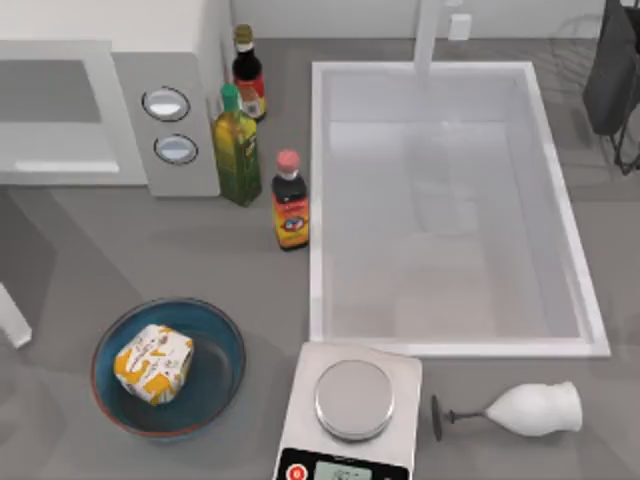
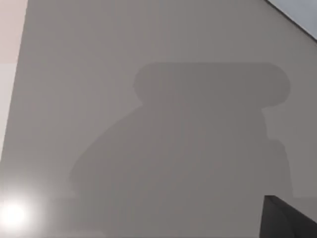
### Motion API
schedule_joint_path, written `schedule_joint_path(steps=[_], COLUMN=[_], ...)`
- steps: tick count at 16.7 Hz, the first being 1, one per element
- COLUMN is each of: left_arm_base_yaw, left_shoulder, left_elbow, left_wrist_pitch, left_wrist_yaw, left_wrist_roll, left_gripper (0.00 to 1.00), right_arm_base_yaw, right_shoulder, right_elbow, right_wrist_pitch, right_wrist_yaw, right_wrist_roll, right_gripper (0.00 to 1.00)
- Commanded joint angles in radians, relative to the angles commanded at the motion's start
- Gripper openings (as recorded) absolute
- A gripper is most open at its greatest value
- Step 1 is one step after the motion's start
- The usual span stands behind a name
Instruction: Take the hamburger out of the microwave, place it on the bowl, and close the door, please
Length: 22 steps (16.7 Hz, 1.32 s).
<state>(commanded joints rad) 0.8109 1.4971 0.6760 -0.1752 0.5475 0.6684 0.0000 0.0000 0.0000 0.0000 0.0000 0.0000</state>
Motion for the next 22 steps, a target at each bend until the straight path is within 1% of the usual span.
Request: schedule_joint_path(steps=[3, 5, 7, 11, 13, 15, 20, 22], left_arm_base_yaw=[-0.139, -0.206, -0.231, -0.229, -0.265, -0.34, -0.621, -0.699], left_shoulder=[-0.147, -0.214, -0.239, -0.236, -0.252, -0.281, -0.384, -0.42], left_elbow=[-0.119, -0.184, -0.208, -0.207, -0.217, -0.236, -0.299, -0.321], left_wrist_pitch=[0.043, 0.068, 0.079, 0.077, 0.078, 0.082, 0.093, 0.096], left_wrist_yaw=[-0.072, -0.113, -0.131, -0.129, -0.157, -0.209, -0.381, -0.439], left_wrist_roll=[-0.125, -0.19, -0.215, -0.216, -0.248, -0.307, -0.503, -0.57], left_gripper=[0.0, 0.0, 0.0, 0.0, 0.0, 0.0, 0.0, 0.0], right_arm_base_yaw=[0.0, 0.0, 0.0, 0.0, 0.0, 0.0, 0.0, 0.0], right_shoulder=[0.0, 0.0, 0.0, 0.0, 0.0, 0.0, 0.0, 0.0], right_elbow=[0.0, 0.0, 0.0, 0.0, 0.0, 0.0, 0.0, 0.0], right_wrist_pitch=[0.0, 0.0, 0.0, 0.0, 0.0, 0.0, 0.0, 0.0], right_wrist_yaw=[0.0, 0.0, 0.0, 0.0, 0.0, 0.0, 0.0, 0.0], right_wrist_roll=[0.0, 0.0, 0.0, 0.0, 0.0, 0.0, 0.0, 0.0], right_gripper=[1.0, 1.0, 1.0, 1.0, 1.0, 1.0, 1.0, 1.0])
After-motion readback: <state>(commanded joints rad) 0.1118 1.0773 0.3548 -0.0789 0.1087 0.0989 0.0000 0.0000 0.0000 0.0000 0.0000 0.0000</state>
